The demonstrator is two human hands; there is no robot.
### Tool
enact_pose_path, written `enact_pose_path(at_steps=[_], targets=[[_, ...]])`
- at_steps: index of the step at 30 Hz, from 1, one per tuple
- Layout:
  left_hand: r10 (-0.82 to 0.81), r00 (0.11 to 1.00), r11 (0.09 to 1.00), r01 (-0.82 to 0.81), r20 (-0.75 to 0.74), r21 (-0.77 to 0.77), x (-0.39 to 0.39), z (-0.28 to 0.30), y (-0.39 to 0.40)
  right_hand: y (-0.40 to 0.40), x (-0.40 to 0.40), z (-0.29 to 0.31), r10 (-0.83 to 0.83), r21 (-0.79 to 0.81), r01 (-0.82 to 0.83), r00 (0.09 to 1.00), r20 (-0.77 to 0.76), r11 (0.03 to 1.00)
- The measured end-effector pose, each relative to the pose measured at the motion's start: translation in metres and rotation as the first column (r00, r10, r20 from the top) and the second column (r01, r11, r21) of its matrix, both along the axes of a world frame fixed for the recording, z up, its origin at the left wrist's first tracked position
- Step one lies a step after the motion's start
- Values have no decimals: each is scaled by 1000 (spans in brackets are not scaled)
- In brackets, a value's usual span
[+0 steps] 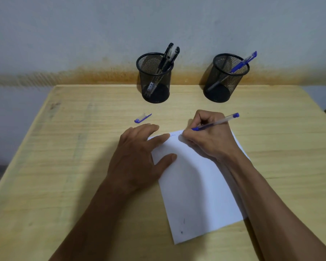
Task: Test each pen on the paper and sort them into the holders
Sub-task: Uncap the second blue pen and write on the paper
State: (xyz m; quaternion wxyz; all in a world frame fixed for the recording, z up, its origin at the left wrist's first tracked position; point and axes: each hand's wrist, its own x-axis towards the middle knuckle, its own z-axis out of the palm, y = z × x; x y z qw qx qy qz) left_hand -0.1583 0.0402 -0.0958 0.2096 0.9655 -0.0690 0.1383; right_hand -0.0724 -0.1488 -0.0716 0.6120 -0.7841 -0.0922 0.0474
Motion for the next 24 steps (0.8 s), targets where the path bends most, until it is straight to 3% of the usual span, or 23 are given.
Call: enact_pose_path(at_steps=[11,24], targets=[[8,1000,1000,-8,-8,-10,0,3,-1,-2,2,-5,-49,100,47,999,20,994],[17,1000,1000,-17,-23,-4,1,3,0,-2,6,-14,-15,33,14,999,36,999]])
